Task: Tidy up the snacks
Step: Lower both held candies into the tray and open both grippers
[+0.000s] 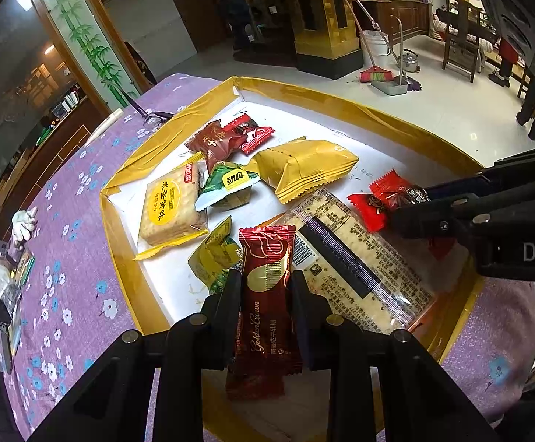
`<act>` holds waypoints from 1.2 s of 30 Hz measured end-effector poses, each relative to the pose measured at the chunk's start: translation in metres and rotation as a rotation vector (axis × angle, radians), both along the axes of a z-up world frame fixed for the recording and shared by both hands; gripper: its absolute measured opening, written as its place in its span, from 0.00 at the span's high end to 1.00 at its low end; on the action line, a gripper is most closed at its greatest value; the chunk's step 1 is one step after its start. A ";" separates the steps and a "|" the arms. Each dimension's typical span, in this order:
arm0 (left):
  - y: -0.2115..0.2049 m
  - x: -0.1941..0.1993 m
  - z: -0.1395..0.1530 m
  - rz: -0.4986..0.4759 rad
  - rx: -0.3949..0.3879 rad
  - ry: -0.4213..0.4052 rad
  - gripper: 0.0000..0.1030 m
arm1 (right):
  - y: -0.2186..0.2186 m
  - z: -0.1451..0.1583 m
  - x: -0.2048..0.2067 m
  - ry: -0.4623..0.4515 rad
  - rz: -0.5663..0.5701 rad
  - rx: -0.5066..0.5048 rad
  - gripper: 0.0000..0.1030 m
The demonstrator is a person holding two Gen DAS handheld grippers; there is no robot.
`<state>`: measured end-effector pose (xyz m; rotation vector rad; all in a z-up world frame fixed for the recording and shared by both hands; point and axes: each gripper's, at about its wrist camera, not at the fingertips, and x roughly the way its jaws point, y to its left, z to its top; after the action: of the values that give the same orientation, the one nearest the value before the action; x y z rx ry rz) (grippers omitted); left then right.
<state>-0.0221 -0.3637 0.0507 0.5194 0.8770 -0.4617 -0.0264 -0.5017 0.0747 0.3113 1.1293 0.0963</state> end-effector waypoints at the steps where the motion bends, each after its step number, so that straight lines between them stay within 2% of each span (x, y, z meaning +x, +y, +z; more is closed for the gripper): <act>1: 0.000 0.000 0.000 0.000 0.000 0.000 0.74 | 0.000 -0.001 0.000 0.001 0.001 -0.001 0.75; 28: 0.000 0.001 -0.002 0.001 0.000 -0.001 0.73 | 0.002 -0.001 0.001 0.008 0.001 -0.021 0.74; 31: 0.001 0.002 -0.001 0.005 -0.003 -0.002 0.69 | 0.002 -0.002 0.001 0.009 0.002 -0.023 0.73; 34: 0.004 0.003 0.002 0.012 -0.018 -0.011 0.60 | 0.003 -0.002 0.001 0.005 0.004 -0.022 0.71; 36: 0.006 0.003 0.006 0.011 -0.033 -0.023 0.46 | 0.004 0.000 0.001 -0.001 0.007 -0.023 0.64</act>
<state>-0.0193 -0.3576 0.0568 0.4884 0.8489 -0.4588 -0.0252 -0.4978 0.0747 0.2875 1.1300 0.0895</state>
